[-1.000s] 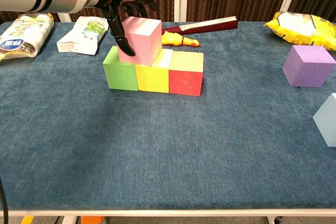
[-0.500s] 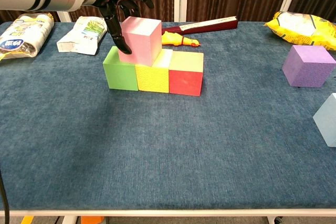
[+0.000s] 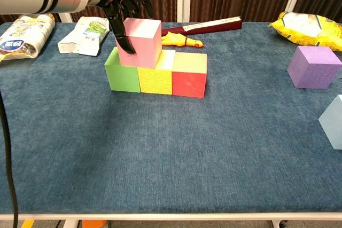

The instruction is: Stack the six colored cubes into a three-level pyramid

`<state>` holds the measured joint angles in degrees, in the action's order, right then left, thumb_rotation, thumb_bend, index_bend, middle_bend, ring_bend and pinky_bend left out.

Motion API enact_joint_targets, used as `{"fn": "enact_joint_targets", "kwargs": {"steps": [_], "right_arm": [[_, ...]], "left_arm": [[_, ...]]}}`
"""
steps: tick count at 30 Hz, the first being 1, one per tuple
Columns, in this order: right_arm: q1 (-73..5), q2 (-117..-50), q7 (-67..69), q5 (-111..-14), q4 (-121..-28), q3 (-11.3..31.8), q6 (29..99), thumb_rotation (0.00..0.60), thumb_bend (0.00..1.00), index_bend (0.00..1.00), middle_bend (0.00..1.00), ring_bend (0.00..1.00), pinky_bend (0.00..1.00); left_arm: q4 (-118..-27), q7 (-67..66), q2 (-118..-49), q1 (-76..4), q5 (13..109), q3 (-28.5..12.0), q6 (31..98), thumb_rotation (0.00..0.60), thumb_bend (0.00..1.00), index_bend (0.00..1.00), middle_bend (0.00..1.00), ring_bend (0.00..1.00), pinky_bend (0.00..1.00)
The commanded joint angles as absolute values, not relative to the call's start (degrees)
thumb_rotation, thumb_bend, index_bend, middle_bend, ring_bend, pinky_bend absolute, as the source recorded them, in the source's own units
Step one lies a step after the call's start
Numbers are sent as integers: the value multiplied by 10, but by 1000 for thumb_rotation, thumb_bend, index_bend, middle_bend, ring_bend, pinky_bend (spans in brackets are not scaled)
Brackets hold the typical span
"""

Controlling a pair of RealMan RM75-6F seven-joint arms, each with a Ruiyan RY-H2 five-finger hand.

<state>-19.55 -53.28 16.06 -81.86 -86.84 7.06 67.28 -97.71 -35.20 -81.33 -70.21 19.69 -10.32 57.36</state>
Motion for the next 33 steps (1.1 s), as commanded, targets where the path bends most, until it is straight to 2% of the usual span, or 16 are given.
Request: {"fn": "enact_joint_targets", "kwargs": {"steps": [1, 16, 26, 33], "right_arm": [[-196, -533, 161, -819, -868, 71, 673, 600, 89, 0, 96, 53, 190], [-195, -534, 164, -818, -865, 70, 672, 600, 90, 0, 96, 53, 190], [-193, -534, 166, -818, -864, 69, 673, 600, 89, 0, 98, 53, 190], [-193, -534, 168, -819, -863, 69, 673, 600, 89, 0, 98, 53, 190]], "left_arm": [[-979, -355, -813, -703, 191, -106, 573, 600, 56, 199, 371, 314, 476], [-977, -366, -823, -701, 187, -115, 584, 600, 32, 194, 363, 314, 479], [-982, -371, -824, -698, 189, -118, 585, 600, 23, 152, 335, 313, 480], [-982, -370, -826, -693, 194, -120, 586, 600, 21, 92, 267, 290, 479]]}}
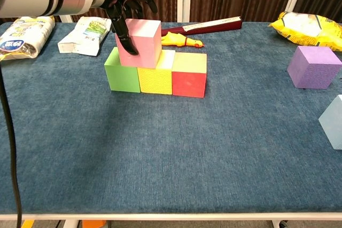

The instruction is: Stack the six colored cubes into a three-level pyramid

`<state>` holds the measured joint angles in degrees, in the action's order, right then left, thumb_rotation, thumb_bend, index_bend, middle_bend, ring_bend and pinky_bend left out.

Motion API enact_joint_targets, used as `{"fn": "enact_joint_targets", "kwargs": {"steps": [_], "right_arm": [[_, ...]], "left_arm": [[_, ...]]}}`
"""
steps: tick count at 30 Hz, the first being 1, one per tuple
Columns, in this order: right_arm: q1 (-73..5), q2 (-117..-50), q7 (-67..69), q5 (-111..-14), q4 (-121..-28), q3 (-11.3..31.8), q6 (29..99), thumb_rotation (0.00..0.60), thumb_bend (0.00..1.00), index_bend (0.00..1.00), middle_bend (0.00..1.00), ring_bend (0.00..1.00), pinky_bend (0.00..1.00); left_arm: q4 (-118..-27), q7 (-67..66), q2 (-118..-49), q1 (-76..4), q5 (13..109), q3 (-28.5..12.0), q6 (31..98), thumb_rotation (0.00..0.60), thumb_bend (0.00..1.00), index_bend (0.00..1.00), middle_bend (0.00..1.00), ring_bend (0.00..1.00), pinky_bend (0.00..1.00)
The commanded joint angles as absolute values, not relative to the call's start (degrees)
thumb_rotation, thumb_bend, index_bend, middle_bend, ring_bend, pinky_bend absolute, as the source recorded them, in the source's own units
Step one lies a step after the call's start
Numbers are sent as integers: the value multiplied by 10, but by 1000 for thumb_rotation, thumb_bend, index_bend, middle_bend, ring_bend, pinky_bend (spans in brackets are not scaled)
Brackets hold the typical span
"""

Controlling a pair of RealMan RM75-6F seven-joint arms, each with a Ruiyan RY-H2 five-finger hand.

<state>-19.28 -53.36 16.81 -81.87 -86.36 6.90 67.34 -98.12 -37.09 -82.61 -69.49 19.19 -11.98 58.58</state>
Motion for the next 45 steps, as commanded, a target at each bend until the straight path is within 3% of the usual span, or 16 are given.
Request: {"fn": "enact_joint_targets", "kwargs": {"steps": [1, 10, 20, 32, 41, 45], "right_arm": [[-193, -534, 168, -819, -863, 69, 673, 600, 89, 0, 98, 53, 190], [-193, -533, 167, -819, -864, 68, 672, 600, 89, 0, 98, 53, 190], [-225, -552, 139, -813, -863, 60, 606, 600, 89, 0, 98, 53, 190], [-325, -653, 55, -757, -791, 81, 475, 600, 22, 0, 80, 21, 191], [-361, -720, 19, -705, -722, 88, 425, 600, 12, 0, 89, 21, 191], [-375, -743, 18, -705, -698, 86, 411, 600, 35, 7, 160, 30, 190]], "left_arm": [[-984, -368, -825, -692, 195, -120, 586, 600, 21, 87, 255, 279, 479], [-1040, -328, -778, -652, 241, -119, 595, 600, 20, 37, 116, 114, 346], [-1072, -201, -673, -526, 415, -97, 645, 600, 20, 43, 115, 98, 280], [-1030, -124, -644, -395, 582, -45, 748, 600, 20, 87, 119, 98, 257], [-1025, -81, -627, -340, 642, -14, 732, 600, 20, 101, 128, 98, 255], [-1023, -68, -631, -331, 653, -21, 727, 600, 21, 101, 128, 98, 255]]}}
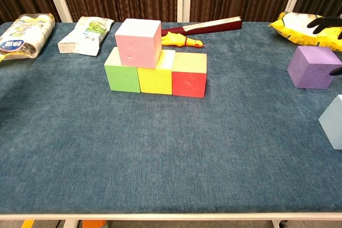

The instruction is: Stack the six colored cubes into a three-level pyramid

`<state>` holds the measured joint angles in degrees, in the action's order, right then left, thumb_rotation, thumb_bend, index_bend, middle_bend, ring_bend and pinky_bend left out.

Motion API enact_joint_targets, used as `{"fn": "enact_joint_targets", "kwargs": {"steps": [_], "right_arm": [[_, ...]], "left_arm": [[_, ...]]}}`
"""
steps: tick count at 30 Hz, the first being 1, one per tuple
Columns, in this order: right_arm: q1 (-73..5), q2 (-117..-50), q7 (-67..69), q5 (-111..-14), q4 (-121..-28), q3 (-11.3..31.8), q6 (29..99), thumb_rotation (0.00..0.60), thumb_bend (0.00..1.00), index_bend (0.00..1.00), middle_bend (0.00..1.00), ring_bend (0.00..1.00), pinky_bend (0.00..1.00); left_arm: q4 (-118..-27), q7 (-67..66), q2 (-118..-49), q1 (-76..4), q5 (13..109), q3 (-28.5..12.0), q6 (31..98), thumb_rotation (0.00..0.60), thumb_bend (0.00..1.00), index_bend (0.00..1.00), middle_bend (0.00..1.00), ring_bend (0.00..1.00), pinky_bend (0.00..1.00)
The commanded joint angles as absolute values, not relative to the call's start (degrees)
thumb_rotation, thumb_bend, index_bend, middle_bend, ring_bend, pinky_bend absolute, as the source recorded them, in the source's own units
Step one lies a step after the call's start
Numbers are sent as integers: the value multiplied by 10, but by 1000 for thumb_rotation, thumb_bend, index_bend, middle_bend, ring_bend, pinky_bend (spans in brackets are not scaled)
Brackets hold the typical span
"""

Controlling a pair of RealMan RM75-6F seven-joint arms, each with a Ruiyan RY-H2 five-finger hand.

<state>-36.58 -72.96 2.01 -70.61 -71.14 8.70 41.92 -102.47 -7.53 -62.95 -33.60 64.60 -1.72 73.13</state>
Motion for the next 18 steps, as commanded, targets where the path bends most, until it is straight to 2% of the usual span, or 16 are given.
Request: {"fn": "enact_joint_targets", "kwargs": {"steps": [1, 3, 7, 9, 13, 18], "right_arm": [[-376, -747, 19, -706, -693, 86, 411, 600, 51, 32, 192, 39, 193], [-379, -756, 22, -710, -684, 85, 413, 600, 80, 105, 260, 68, 205], [-377, -761, 33, -722, -675, 83, 426, 600, 162, 291, 429, 185, 241], [-372, -756, 42, -729, -679, 84, 440, 600, 196, 342, 484, 234, 256], [-364, -722, 56, -747, -722, 90, 472, 600, 207, 386, 534, 276, 264], [-369, -642, 42, -749, -847, 109, 484, 600, 207, 389, 537, 280, 264]], "left_arm": [[-1023, -65, -631, -329, 655, -22, 725, 600, 21, 101, 128, 98, 255], [-1023, -63, -631, -327, 661, -26, 721, 600, 20, 101, 128, 98, 255], [-1025, -64, -630, -321, 667, -32, 717, 600, 20, 101, 128, 98, 255], [-1025, -65, -631, -317, 669, -35, 715, 600, 20, 101, 128, 98, 255], [-1026, -63, -629, -312, 668, -42, 709, 600, 20, 102, 128, 98, 255], [-1031, -64, -624, -307, 667, -54, 707, 600, 20, 101, 128, 98, 255]]}}
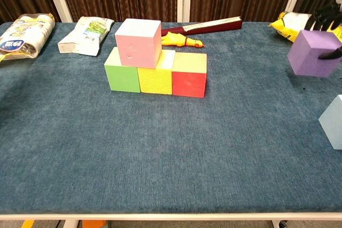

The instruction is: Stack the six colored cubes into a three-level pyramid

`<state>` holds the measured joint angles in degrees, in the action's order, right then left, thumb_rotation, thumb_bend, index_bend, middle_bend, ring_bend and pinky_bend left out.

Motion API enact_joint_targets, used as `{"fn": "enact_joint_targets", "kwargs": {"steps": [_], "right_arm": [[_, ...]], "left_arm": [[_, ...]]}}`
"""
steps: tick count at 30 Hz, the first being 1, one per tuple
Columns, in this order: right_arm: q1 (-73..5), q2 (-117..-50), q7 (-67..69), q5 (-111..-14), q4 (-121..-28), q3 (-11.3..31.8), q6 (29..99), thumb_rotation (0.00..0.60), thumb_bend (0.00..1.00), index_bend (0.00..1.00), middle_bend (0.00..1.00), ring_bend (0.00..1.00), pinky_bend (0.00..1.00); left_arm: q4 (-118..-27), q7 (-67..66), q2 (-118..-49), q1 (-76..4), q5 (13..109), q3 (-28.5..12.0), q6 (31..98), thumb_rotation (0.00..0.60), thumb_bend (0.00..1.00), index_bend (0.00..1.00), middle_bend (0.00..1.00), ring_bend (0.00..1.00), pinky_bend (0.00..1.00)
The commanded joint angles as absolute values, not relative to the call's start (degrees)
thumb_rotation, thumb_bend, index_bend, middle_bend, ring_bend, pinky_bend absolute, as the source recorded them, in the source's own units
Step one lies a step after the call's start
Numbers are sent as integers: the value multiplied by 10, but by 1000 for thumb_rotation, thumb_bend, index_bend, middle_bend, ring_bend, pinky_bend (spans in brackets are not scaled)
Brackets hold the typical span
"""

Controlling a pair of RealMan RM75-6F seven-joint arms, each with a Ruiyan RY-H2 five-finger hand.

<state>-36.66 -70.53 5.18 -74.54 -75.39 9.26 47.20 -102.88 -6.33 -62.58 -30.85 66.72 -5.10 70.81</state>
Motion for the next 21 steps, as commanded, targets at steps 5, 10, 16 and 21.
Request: {"fn": "enact_joint_targets", "kwargs": {"steps": [5, 10, 16, 21], "right_arm": [[-392, -586, -8, -694, -965, 134, 460, 600, 207, 389, 536, 280, 262], [-432, -576, -66, -614, -1032, 150, 439, 600, 207, 389, 537, 280, 242], [-489, -608, -149, -515, -1053, 152, 446, 600, 207, 389, 536, 280, 231], [-538, -641, -209, -435, -1060, 149, 465, 600, 207, 389, 536, 280, 223]], "left_arm": [[-1037, -68, -620, -304, 668, -61, 703, 600, 20, 101, 128, 98, 255], [-1039, -69, -618, -302, 668, -67, 695, 600, 20, 101, 127, 98, 255], [-1042, -70, -616, -296, 670, -71, 690, 600, 20, 101, 127, 98, 255], [-1041, -68, -616, -293, 666, -78, 688, 600, 20, 101, 128, 98, 255]]}}
